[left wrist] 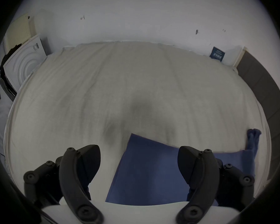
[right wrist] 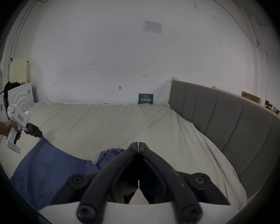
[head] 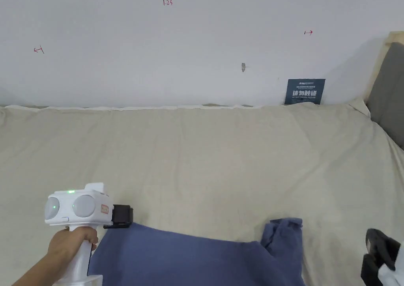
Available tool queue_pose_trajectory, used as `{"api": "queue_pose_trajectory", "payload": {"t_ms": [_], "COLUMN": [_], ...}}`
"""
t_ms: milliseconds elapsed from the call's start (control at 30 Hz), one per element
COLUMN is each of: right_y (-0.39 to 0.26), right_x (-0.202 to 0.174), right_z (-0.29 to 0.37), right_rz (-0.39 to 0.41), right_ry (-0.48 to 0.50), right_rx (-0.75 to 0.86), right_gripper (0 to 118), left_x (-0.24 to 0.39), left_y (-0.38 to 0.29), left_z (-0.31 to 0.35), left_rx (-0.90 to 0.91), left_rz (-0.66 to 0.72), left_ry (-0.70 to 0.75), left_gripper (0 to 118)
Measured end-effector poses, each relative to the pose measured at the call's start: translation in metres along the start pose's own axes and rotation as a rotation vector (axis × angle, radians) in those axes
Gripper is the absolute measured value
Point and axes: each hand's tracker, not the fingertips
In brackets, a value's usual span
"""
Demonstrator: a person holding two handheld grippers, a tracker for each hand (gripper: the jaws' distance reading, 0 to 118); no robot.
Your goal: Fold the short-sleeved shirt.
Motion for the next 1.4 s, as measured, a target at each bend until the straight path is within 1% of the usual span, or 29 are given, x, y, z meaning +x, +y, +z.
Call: {"api": "queue_pose_trajectory", "payload": {"t_ms": [67, 133, 200, 233, 333, 367, 400, 433, 467, 500, 600, 633, 667, 700, 800, 833, 867, 900, 933, 967, 1000, 1033, 1067, 1100, 1133, 1167, 1200, 1300, 1400], "right_y": [-0.009, -0.017, -0.025, -0.029, -0.038, -0.039, -0.041, -0.043, -0.044, -0.044, -0.049, -0.052, -0.055, -0.058, -0.067, -0.07, -0.073, -0.076, -0.078, -0.08, -0.082, -0.081, -0.08, -0.078, -0.072, -0.064, -0.057, -0.032, 0.018], "right_x": [0.001, 0.002, 0.003, 0.003, 0.001, -0.001, -0.002, -0.003, -0.004, -0.005, -0.01, -0.013, -0.017, -0.022, -0.037, -0.041, -0.047, -0.052, -0.057, -0.062, -0.063, -0.063, -0.064, -0.066, -0.072, -0.075, -0.073, -0.054, -0.042], "right_z": [-0.012, -0.024, -0.033, -0.038, -0.052, -0.058, -0.064, -0.07, -0.077, -0.084, -0.109, -0.118, -0.127, -0.136, -0.162, -0.17, -0.177, -0.182, -0.184, -0.184, -0.18, -0.177, -0.173, -0.17, -0.157, -0.147, -0.139, -0.121, -0.087], "right_rz": [-0.012, -0.019, -0.043, -0.055, -0.082, -0.08, -0.083, -0.095, -0.093, -0.101, -0.132, -0.123, -0.129, -0.135, -0.097, -0.093, -0.069, -0.042, -0.032, 0.014, 0.044, 0.062, 0.086, 0.093, 0.148, 0.19, 0.182, 0.043, 0.048], "right_ry": [-0.008, -0.011, 0.001, 0.009, 0.037, 0.049, 0.064, 0.08, 0.097, 0.111, 0.174, 0.199, 0.221, 0.222, 0.231, 0.226, 0.227, 0.23, 0.223, 0.186, 0.191, 0.21, 0.219, 0.271, 0.209, 0.217, 0.206, 0.214, 0.229], "right_rx": [-0.024, -0.063, -0.101, -0.127, -0.21, -0.252, -0.286, -0.308, -0.344, -0.373, -0.447, -0.471, -0.491, -0.506, -0.566, -0.587, -0.605, -0.627, -0.641, -0.644, -0.593, -0.575, -0.568, -0.562, -0.542, -0.526, -0.492, -0.387, -0.258], "right_gripper": [1, 1, 1, 1, 2, 2, 2, 4, 12, 27, 82, 95, 105, 107, 106, 103, 94, 74, 61, 59, 44, 20, 6, 6, 6, 6, 6, 6, 6], "left_x": [0.0, 0.003, 0.008, 0.011, 0.021, 0.026, 0.031, 0.034, 0.034, 0.033, 0.032, 0.03, 0.03, 0.028, 0.023, 0.022, 0.021, 0.02, 0.019, 0.019, 0.017, 0.016, 0.015, 0.014, 0.015, 0.015, 0.015, 0.015, 0.015], "left_y": [-0.003, -0.01, -0.018, -0.022, -0.026, -0.027, -0.027, -0.029, -0.03, -0.033, -0.04, -0.043, -0.045, -0.047, -0.05, -0.05, -0.051, -0.053, -0.052, -0.054, -0.056, -0.058, -0.059, -0.062, -0.064, -0.066, -0.068, -0.067, -0.056], "left_z": [-0.02, -0.034, -0.048, -0.041, -0.03, -0.027, -0.023, -0.019, -0.014, -0.004, 0.032, 0.042, 0.057, 0.066, 0.083, 0.086, 0.089, 0.09, 0.09, 0.09, 0.09, 0.091, 0.091, 0.093, 0.095, 0.099, 0.105, 0.131, 0.17], "left_rx": [-0.053, -0.085, -0.123, -0.058, -0.029, -0.02, -0.012, 0.006, 0.018, 0.041, 0.17, 0.178, 0.193, 0.193, 0.215, 0.219, 0.223, 0.224, 0.227, 0.227, 0.224, 0.222, 0.22, 0.219, 0.219, 0.221, 0.227, 0.265, 0.346], "left_rz": [-0.012, -0.024, -0.055, -0.081, -0.154, -0.185, -0.224, -0.24, -0.239, -0.232, -0.211, -0.207, -0.202, -0.205, -0.21, -0.207, -0.201, -0.201, -0.209, -0.219, -0.224, -0.227, -0.224, -0.218, -0.214, -0.213, -0.211, -0.218, -0.245], "left_ry": [0.0, -0.005, 0.009, 0.018, 0.019, 0.012, 0.041, 0.04, 0.037, 0.031, 0.019, 0.006, -0.012, -0.021, -0.036, -0.04, -0.044, -0.044, -0.036, -0.025, -0.023, -0.02, -0.023, -0.031, -0.028, -0.025, -0.025, -0.019, 0.001], "left_gripper": [98, 73, 69, 66, 55, 38, 8, 3, 3, 3, 3, 3, 2, 3, 3, 2, 3, 3, 2, 3, 3, 3, 3, 3, 3, 2, 3, 2, 3]}}
